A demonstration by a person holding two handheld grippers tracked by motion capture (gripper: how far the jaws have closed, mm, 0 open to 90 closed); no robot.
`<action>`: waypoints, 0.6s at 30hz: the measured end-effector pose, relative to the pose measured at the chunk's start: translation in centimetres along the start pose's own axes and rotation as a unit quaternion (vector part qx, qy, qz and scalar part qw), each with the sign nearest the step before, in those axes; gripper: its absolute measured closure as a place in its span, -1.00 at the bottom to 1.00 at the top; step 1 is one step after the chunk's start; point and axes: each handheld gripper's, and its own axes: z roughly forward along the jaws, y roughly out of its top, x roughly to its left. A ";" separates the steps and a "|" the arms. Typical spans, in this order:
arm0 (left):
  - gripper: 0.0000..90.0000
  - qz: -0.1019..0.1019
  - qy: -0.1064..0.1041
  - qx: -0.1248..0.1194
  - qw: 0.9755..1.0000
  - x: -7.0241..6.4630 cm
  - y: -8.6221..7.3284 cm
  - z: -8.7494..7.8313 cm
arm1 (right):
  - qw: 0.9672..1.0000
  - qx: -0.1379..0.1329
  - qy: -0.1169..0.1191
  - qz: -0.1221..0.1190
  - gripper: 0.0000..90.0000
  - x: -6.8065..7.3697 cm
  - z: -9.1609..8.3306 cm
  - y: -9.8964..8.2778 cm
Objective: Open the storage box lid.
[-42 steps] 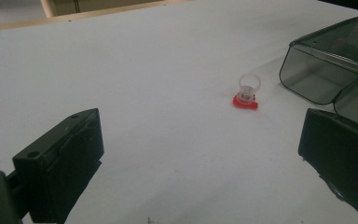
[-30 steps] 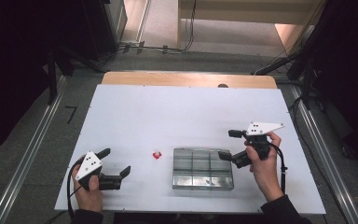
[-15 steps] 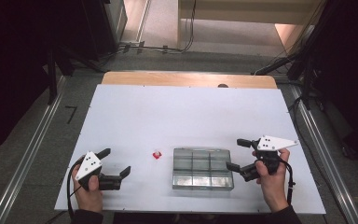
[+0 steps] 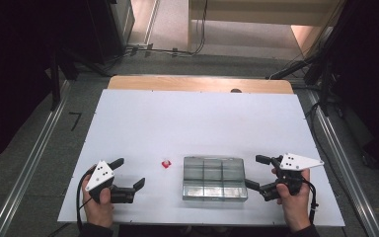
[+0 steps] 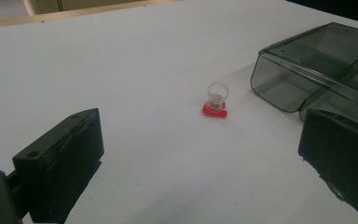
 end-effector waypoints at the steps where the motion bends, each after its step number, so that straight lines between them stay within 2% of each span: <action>1: -1.00 0.003 -0.004 0.002 1.000 -0.2 0.1 0.1 | 1.000 0.003 -0.001 0.000 -0.95 0.1 0.0 -0.1; 8: -0.99 0.006 -0.026 0.008 1.000 -1.6 0.6 0.8 | 1.000 0.009 0.001 0.002 -0.86 0.3 -0.6 -0.8; 10: -0.98 0.007 -0.032 0.008 0.999 -2.0 0.7 1.0 | 1.000 0.005 0.002 0.005 -0.72 0.3 -0.9 -1.0; 12: -0.98 0.008 -0.039 0.009 0.999 -2.4 0.8 1.1 | 1.000 0.005 0.010 0.008 -0.70 0.3 -1.1 -1.2; 16: -0.98 0.011 -0.054 0.012 0.998 -3.2 1.0 1.5 | 1.000 0.006 0.011 0.012 -0.51 0.4 -1.4 -1.5; 18: -0.84 0.013 -0.053 0.011 0.998 -3.6 1.1 1.7 | 1.000 0.009 0.012 0.013 -0.40 0.4 -1.5 -1.7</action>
